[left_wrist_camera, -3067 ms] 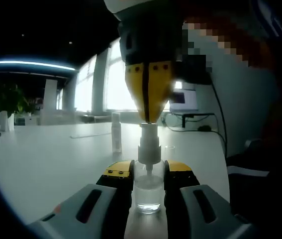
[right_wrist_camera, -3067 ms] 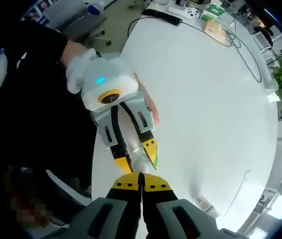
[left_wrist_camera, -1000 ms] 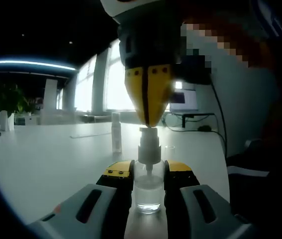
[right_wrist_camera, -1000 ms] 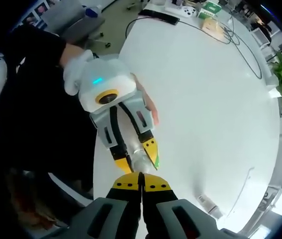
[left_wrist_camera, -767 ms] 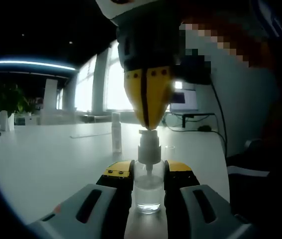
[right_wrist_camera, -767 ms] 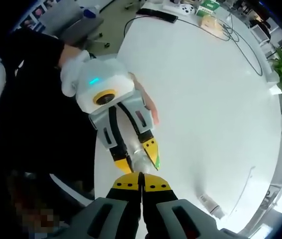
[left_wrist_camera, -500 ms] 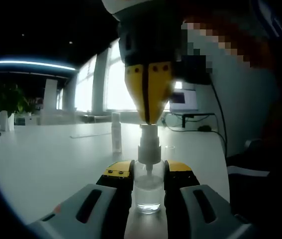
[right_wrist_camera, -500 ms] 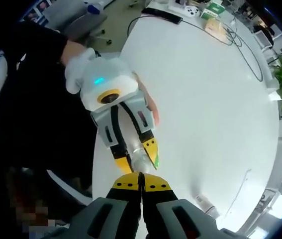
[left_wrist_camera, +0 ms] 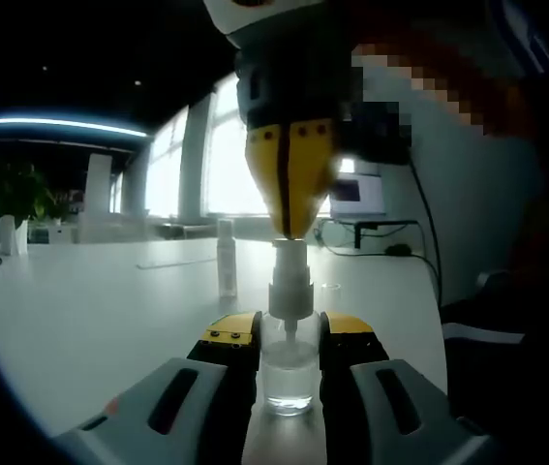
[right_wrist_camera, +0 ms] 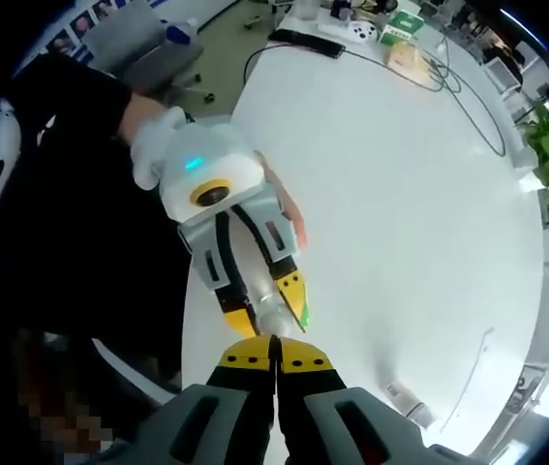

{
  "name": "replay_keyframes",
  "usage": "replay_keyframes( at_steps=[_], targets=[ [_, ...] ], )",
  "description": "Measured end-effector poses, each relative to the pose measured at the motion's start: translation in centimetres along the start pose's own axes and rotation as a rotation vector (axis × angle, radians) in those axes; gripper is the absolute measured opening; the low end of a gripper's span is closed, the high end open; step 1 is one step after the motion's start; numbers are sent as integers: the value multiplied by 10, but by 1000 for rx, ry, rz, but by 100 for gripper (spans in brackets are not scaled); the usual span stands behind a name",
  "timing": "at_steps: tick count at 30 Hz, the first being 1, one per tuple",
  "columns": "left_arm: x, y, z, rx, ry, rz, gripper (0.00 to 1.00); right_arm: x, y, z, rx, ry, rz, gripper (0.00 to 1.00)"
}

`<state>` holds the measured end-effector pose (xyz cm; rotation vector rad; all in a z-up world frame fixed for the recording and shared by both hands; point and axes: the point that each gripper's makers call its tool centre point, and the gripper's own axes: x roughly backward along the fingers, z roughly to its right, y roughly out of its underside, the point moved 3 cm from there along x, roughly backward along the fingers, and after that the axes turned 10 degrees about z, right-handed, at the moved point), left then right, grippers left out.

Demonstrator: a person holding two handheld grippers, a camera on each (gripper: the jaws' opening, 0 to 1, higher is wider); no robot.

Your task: Clamp pump bottle remove cover press pump head put on cover

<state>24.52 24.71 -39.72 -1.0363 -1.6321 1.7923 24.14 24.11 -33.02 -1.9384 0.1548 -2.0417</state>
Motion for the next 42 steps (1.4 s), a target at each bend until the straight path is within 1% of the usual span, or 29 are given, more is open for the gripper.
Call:
replay_keyframes(
  at_steps=[6,11,15,16,17,20,23,24,27,29,30,34,35,37,39,42],
  targets=[
    [0,0,1,0,0,0,15,0,0,-1,5,0,10,0],
    [0,0,0,1,1,0,15,1,0,-2,39,1,24,0],
    [0,0,0,0,1,1,15,2,1,1,44,28,43,0],
    [0,0,1,0,1,1,15,3,0,5,67,53,51,2],
    [0,0,1,0,1,1,15,5,2,7,73,77,44,4],
    [0,0,0,1,1,1,15,6,6,9,29,83,62,4],
    [0,0,1,1,0,1,15,6,16,11,32,90,57,5],
    [0,0,0,1,0,1,15,7,18,14,12,92,64,5],
    [0,0,1,1,0,1,15,10,16,16,-42,96,140,6],
    [0,0,1,1,0,1,15,16,14,26,-63,98,182,6],
    [0,0,0,2,0,0,15,18,14,26,-71,102,200,7],
    [0,0,1,2,0,0,15,23,11,22,-89,104,254,7],
    [0,0,1,2,0,0,15,24,10,23,-84,101,275,7],
    [0,0,0,2,0,0,15,27,7,24,-106,106,313,8],
    [0,0,0,1,-1,0,15,30,8,26,-108,119,328,8],
    [0,0,1,2,0,0,15,32,9,26,-129,139,370,8]
  ],
)
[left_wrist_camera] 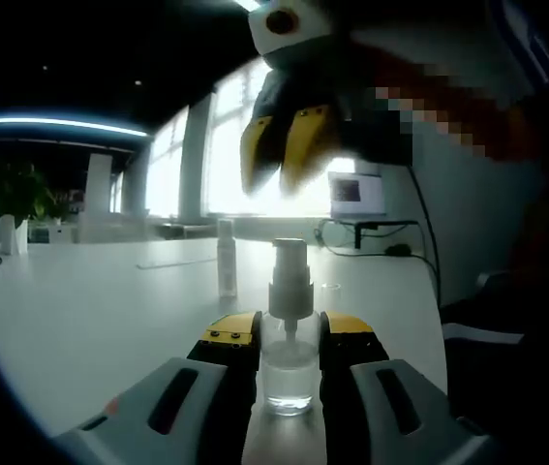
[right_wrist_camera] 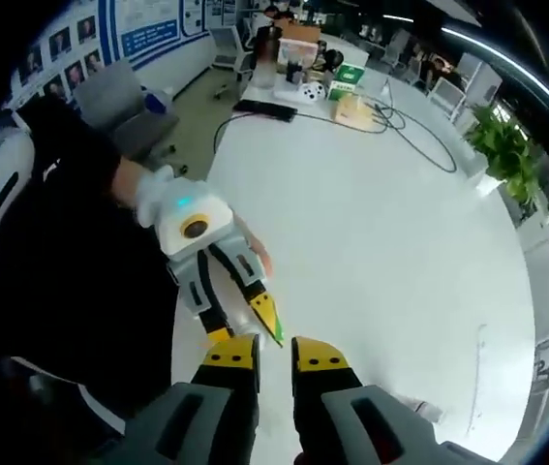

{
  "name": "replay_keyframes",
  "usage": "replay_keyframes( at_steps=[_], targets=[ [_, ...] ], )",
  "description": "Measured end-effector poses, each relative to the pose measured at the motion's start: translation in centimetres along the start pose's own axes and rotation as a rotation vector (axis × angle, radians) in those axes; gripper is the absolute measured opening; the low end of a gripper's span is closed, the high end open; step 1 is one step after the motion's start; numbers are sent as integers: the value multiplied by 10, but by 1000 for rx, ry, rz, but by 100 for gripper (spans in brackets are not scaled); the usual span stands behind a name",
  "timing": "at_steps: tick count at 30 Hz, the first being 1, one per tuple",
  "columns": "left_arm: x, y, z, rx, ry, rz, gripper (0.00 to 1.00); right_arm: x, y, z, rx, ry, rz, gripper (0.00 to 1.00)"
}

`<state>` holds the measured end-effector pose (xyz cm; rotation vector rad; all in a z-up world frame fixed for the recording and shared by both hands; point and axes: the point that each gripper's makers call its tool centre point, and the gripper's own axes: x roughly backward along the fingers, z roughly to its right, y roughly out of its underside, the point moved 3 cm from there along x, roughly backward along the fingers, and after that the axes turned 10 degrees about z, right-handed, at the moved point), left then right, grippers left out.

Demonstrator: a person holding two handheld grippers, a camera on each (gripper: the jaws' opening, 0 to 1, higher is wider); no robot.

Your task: Clamp pump bottle remove cover press pump head put on cover

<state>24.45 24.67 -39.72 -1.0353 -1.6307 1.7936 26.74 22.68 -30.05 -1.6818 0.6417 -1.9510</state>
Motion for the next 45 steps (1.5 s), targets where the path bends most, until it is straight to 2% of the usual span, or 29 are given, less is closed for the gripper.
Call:
replay_keyframes(
  at_steps=[6,13,21,29,32,36,38,40,41,45],
  targets=[
    [0,0,-1,0,0,0,15,1,-6,3,-64,62,119,10],
    [0,0,-1,-1,-1,0,15,9,-11,-1,-59,151,274,11],
    [0,0,0,-1,-2,0,15,25,0,8,-123,260,409,13],
    [0,0,-1,-1,-3,-1,15,38,4,4,-194,401,551,14],
    [0,0,0,-1,-3,-1,15,42,10,6,-207,433,584,14],
    [0,1,-3,-1,-3,0,15,49,21,10,-219,497,595,15],
    [0,1,-2,-1,-4,-1,15,53,23,11,-227,526,629,16],
    [0,0,-1,-1,-4,0,15,59,22,12,-220,568,692,16],
    [0,0,-1,-1,-4,0,15,58,24,10,-244,570,698,16],
    [0,0,0,-1,-4,-1,15,55,32,9,-234,604,708,17]
  ],
)
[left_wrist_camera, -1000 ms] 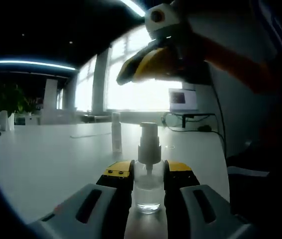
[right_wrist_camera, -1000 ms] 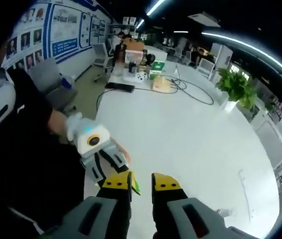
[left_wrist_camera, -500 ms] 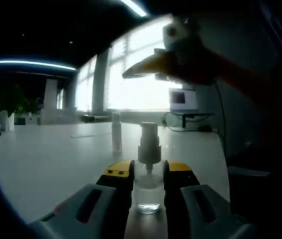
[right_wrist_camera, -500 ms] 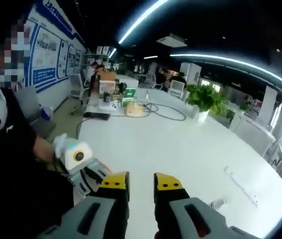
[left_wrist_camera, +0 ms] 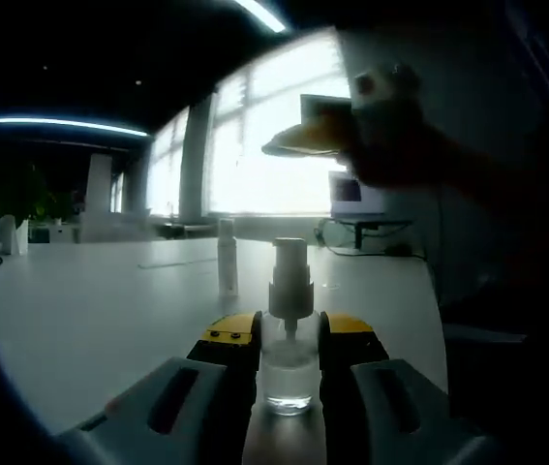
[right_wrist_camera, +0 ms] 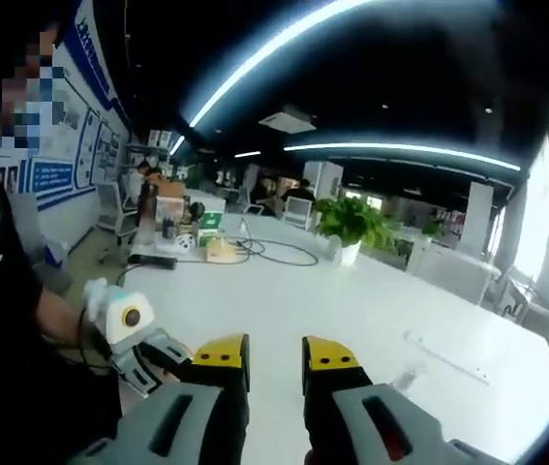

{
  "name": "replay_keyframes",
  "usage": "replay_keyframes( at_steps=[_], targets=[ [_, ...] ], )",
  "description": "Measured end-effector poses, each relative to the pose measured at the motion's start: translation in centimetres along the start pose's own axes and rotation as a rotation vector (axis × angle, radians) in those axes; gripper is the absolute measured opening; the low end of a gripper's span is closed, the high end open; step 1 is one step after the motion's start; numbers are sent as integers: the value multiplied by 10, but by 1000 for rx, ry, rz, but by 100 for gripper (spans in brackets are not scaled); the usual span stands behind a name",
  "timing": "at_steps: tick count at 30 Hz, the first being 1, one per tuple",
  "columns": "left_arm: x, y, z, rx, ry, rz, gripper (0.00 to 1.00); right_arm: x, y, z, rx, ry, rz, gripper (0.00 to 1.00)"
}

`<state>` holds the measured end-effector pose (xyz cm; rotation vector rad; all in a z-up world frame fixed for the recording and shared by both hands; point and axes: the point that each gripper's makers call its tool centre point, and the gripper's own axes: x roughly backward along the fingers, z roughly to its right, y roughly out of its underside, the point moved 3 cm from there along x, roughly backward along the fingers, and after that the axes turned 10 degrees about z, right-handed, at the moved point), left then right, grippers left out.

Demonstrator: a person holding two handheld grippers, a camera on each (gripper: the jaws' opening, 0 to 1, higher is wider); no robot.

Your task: Clamp pump bottle remove cover press pump head put on cover

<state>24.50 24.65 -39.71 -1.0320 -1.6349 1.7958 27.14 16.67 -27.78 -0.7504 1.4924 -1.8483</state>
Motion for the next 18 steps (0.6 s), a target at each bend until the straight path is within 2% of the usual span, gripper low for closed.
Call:
replay_keyframes(
  at_steps=[6,13,18],
  targets=[
    [0,0,0,0,0,0,15,15,2,11,-9,132,78,17],
    [0,1,-1,-1,0,-1,15,29,12,14,-42,220,136,17],
    [0,0,-1,0,-1,-1,15,33,16,14,-68,255,181,16]
  ],
)
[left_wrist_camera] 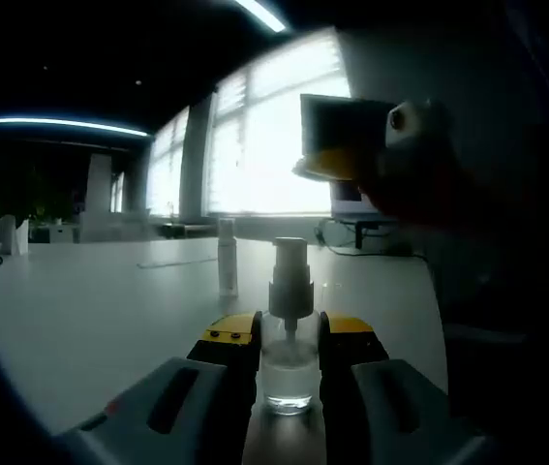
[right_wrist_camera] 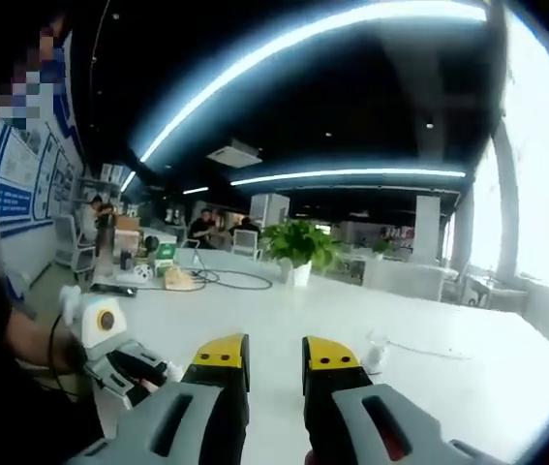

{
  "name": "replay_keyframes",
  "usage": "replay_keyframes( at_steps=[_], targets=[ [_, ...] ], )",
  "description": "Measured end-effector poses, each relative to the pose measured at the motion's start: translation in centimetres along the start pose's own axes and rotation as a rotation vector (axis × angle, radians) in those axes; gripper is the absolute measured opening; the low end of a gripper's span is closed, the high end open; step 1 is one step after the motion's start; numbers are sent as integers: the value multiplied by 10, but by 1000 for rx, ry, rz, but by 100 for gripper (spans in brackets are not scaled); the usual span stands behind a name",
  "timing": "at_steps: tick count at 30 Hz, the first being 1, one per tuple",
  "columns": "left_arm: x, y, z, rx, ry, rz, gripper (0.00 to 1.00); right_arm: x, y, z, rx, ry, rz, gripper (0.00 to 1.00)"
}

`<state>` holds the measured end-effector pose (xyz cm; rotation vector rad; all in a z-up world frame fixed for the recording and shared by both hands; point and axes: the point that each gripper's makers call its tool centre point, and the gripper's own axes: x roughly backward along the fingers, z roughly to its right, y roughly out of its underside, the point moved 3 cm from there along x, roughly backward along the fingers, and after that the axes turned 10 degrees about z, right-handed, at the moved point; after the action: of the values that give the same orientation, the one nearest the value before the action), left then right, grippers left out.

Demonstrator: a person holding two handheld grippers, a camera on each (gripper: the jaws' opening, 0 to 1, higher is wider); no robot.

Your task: Clamp pump bottle remove cover press pump head put on cover

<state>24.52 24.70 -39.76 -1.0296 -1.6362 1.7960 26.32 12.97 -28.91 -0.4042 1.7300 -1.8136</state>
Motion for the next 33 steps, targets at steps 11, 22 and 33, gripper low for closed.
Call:
replay_keyframes(
  at_steps=[11,22,33],
  targets=[
    [0,0,-1,-1,-1,-1,15,21,-3,2,-119,102,134,16],
    [0,1,-1,-3,1,-1,15,52,5,6,-71,182,146,17],
    [0,1,0,-4,0,-2,15,59,25,14,-28,212,99,17]
  ],
)
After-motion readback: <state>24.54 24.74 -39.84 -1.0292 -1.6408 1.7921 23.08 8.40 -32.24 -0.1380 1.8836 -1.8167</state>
